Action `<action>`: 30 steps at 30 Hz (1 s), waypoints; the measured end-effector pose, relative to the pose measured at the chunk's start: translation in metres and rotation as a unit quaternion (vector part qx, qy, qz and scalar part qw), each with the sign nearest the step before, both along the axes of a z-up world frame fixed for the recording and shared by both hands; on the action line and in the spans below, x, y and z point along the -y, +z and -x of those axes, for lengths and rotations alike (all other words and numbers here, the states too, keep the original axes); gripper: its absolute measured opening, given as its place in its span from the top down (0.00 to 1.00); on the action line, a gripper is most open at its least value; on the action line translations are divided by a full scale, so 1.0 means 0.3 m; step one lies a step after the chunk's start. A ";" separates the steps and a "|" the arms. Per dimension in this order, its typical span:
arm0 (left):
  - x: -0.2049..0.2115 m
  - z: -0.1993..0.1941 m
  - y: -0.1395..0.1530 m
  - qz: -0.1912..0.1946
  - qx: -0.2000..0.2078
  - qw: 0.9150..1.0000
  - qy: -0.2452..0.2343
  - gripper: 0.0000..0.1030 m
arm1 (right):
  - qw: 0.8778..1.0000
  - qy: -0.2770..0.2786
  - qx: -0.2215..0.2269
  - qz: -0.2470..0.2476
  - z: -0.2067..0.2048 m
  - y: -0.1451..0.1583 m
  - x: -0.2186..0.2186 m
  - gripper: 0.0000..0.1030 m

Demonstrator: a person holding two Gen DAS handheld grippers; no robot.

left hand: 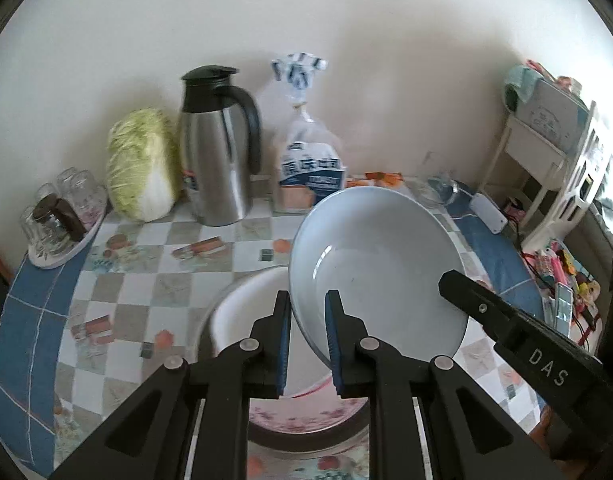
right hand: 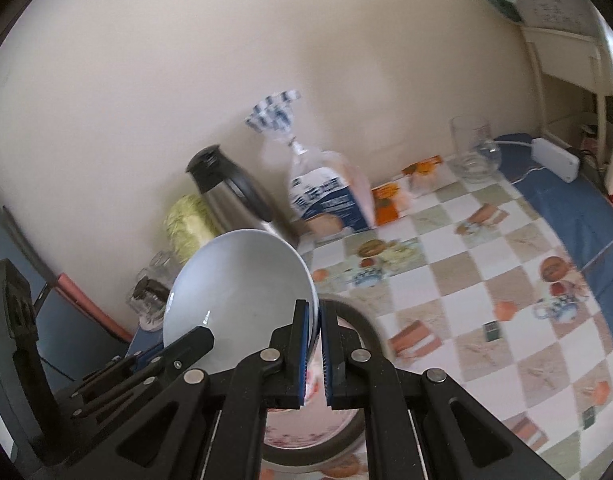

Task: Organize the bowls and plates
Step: 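Lift the white round bowl with both tools and carry it over the basin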

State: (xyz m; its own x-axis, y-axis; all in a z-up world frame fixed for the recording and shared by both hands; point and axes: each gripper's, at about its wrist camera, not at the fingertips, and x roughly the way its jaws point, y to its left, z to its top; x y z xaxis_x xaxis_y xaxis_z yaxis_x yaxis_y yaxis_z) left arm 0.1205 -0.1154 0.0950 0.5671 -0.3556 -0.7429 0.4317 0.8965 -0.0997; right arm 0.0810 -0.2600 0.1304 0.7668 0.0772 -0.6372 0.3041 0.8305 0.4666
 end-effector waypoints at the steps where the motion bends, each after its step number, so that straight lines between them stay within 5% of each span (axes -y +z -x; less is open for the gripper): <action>1: -0.017 -0.009 -0.003 0.000 -0.002 1.000 0.004 0.83 | 1.000 0.004 -0.001 -0.001 -0.013 -0.004 -0.021 0.94; 12: -0.154 -0.085 -0.059 0.008 -0.032 0.999 0.029 0.83 | 0.999 0.036 -0.017 -0.001 -0.110 -0.048 -0.158 0.93; 30: -0.134 -0.147 -0.188 0.015 -0.090 0.995 0.031 0.83 | 0.998 0.024 -0.055 0.026 -0.149 -0.117 -0.167 0.93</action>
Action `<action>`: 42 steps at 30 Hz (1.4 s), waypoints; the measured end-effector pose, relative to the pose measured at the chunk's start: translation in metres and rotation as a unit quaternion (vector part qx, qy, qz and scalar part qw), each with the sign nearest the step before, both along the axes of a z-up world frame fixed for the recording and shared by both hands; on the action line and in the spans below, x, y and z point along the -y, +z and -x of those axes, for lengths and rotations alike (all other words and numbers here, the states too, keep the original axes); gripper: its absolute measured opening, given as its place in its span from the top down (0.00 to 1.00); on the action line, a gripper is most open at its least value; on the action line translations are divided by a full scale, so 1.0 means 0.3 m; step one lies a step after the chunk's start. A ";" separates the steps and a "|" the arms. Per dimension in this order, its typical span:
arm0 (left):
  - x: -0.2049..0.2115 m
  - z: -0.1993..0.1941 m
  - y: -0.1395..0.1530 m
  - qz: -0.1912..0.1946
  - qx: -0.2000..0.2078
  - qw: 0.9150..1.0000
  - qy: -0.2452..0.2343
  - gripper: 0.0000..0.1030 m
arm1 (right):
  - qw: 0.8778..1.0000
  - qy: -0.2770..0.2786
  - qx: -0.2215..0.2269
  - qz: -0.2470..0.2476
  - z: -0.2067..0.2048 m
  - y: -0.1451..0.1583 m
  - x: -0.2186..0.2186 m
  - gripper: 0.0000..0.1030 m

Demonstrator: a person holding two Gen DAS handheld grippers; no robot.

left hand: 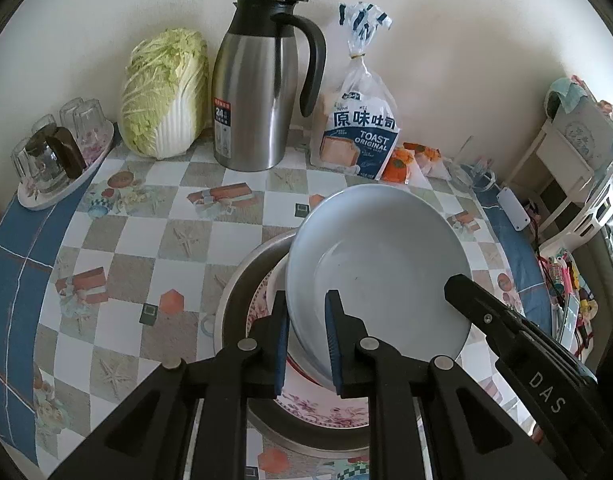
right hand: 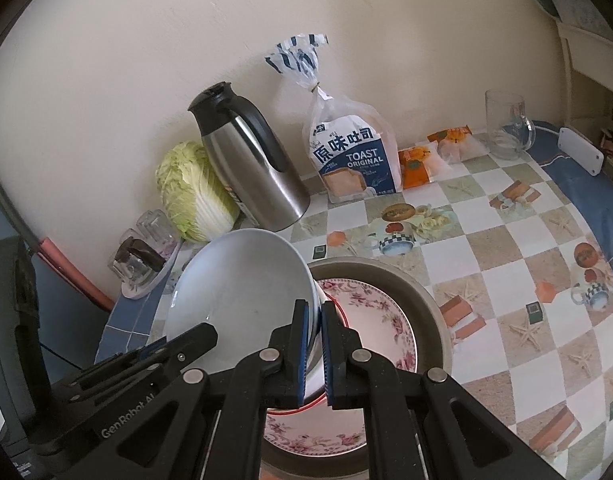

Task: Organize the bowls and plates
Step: 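Lift the white round bowl with both tools and carry it over the basin, then lower the white round bowl onto the stacked bowls and open both tools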

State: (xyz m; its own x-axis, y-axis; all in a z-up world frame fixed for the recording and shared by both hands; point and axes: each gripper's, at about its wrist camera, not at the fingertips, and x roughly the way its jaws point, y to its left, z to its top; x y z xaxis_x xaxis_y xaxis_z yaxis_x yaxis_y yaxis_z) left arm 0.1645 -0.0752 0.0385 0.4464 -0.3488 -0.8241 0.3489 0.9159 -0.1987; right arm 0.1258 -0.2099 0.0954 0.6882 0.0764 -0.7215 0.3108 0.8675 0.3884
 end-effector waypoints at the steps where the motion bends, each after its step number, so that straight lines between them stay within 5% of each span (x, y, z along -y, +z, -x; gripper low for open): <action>1: 0.001 -0.001 -0.004 0.000 -0.002 1.000 0.001 0.83 | 1.000 0.000 -0.001 0.000 -0.002 -0.004 0.001 0.93; 34: 0.008 -0.021 0.005 -0.014 -0.002 1.000 0.010 0.80 | 1.000 -0.005 -0.011 0.008 -0.028 -0.036 -0.003 0.91; 42: -0.015 -0.001 0.074 -0.004 0.022 1.000 0.020 0.54 | 1.000 -0.003 -0.013 0.020 -0.018 -0.022 -0.004 0.88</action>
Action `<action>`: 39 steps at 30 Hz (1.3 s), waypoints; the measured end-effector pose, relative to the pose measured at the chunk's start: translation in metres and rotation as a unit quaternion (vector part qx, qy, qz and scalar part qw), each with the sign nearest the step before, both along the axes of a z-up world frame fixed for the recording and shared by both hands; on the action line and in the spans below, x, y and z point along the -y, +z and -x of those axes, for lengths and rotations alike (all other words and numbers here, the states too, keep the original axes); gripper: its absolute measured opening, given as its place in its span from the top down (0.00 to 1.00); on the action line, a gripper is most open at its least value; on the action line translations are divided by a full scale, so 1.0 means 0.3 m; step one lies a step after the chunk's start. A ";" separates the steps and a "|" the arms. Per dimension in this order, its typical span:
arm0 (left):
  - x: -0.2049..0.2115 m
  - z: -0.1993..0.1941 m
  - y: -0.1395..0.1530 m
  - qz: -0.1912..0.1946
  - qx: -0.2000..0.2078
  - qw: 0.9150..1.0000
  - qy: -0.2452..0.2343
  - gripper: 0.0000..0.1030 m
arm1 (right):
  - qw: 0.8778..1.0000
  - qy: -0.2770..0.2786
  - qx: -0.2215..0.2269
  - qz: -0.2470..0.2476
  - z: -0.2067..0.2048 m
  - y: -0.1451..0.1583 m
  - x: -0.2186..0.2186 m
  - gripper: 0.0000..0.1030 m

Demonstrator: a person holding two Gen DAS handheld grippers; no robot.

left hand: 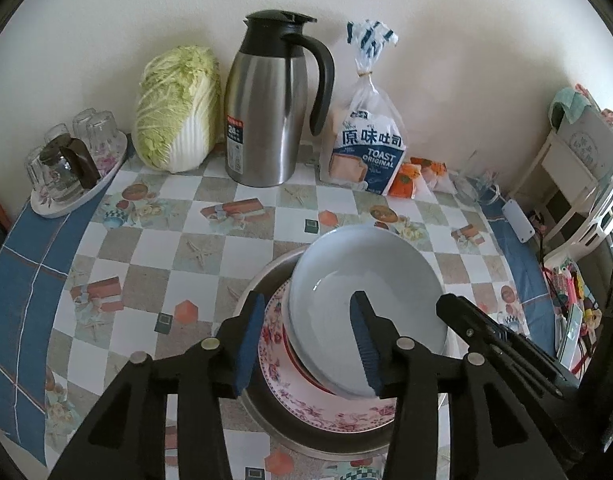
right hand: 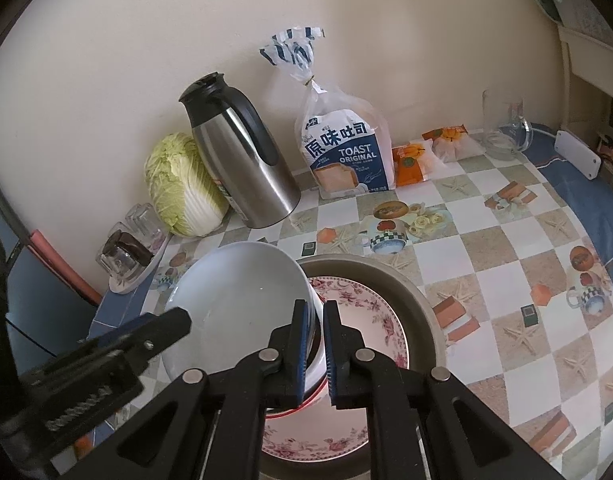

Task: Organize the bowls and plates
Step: 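Lower the white round bowl onto the stacked bowls and open both tools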

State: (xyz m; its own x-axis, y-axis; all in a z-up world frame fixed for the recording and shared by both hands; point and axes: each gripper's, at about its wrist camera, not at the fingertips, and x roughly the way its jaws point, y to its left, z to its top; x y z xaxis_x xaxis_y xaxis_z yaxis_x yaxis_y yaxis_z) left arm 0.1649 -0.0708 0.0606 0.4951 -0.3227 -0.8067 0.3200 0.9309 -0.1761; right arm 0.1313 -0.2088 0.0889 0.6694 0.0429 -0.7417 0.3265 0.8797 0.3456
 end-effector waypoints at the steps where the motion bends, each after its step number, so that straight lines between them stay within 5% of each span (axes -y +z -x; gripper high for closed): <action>1: -0.005 0.000 0.003 -0.001 0.001 1.000 0.004 0.49 | 1.000 -0.001 -0.001 0.001 0.002 0.000 0.001 0.86; 5: -0.033 -0.003 0.006 -0.007 0.003 1.000 0.023 0.33 | 1.000 -0.004 -0.008 0.009 0.012 0.003 0.010 0.69; 9: -0.073 -0.013 -0.013 -0.015 -0.008 0.998 0.055 0.19 | 1.000 -0.007 -0.014 0.016 0.023 0.007 0.016 0.36; 19: -0.204 -0.017 -0.051 -0.024 -0.016 0.993 0.115 0.07 | 0.998 0.001 -0.025 0.050 0.052 0.016 0.015 0.00; 27: -0.280 0.034 -0.083 -0.008 -0.035 0.989 0.140 0.07 | 0.997 0.005 -0.033 0.067 0.097 0.021 -0.013 0.00; 39: -0.290 0.148 -0.095 -0.036 -0.024 0.988 0.150 0.07 | 0.996 0.010 -0.054 0.071 0.200 -0.012 -0.049 0.00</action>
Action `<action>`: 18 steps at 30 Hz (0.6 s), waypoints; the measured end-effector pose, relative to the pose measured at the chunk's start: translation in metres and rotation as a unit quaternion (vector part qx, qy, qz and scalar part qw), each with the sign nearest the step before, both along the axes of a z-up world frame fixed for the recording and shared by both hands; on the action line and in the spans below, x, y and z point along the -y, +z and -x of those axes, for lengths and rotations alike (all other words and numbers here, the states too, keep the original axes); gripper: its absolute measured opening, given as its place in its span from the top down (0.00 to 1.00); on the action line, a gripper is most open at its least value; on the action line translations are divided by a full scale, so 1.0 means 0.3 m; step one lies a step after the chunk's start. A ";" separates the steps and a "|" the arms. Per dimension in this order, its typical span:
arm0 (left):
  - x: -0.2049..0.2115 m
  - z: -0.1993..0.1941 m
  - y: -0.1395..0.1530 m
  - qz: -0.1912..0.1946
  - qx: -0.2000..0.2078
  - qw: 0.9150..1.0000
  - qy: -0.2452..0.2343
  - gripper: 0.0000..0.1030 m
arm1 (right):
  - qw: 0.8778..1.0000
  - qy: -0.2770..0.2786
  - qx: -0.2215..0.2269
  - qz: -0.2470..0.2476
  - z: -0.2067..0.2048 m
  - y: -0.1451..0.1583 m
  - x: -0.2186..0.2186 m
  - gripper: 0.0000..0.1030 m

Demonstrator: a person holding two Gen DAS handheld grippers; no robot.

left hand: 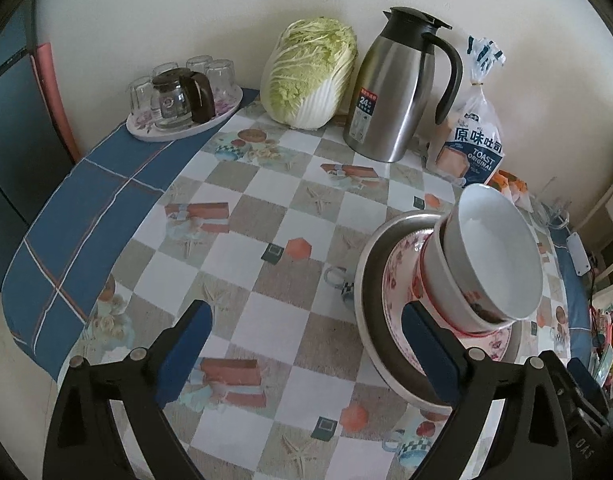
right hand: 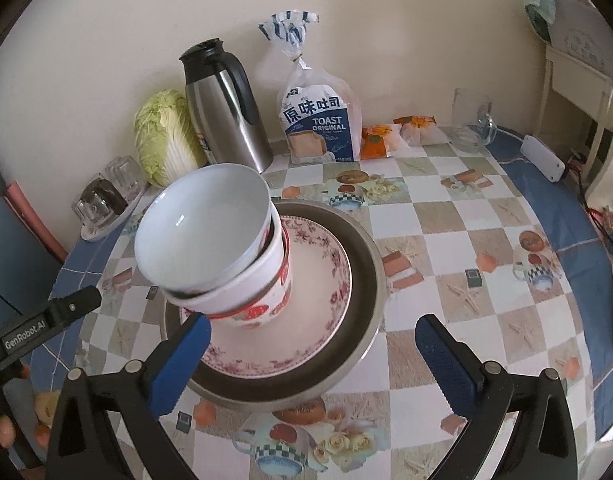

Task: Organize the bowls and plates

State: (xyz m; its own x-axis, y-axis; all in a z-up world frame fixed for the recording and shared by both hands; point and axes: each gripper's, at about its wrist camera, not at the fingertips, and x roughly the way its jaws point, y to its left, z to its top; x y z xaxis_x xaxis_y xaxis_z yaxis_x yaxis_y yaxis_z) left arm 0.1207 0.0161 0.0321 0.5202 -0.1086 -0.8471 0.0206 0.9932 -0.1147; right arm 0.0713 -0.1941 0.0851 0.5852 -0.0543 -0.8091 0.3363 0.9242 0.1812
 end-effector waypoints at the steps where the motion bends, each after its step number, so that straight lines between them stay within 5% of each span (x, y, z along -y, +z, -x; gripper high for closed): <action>1: 0.000 0.006 -0.002 0.003 -0.001 1.000 -0.002 0.07 | 1.000 -0.002 -0.002 -0.001 0.009 -0.003 0.000 0.00; 6: 0.027 0.040 -0.021 0.009 -0.012 1.000 -0.015 0.07 | 1.000 -0.001 -0.016 -0.001 0.038 -0.024 -0.007 0.00; 12: 0.082 0.079 -0.053 -0.065 -0.026 0.997 -0.016 0.07 | 1.000 -0.002 -0.025 -0.007 0.072 -0.048 -0.005 0.00; 18: 0.101 0.083 -0.101 -0.099 -0.054 0.993 -0.025 0.07 | 0.999 -0.016 -0.037 -0.013 0.088 -0.072 0.024 0.00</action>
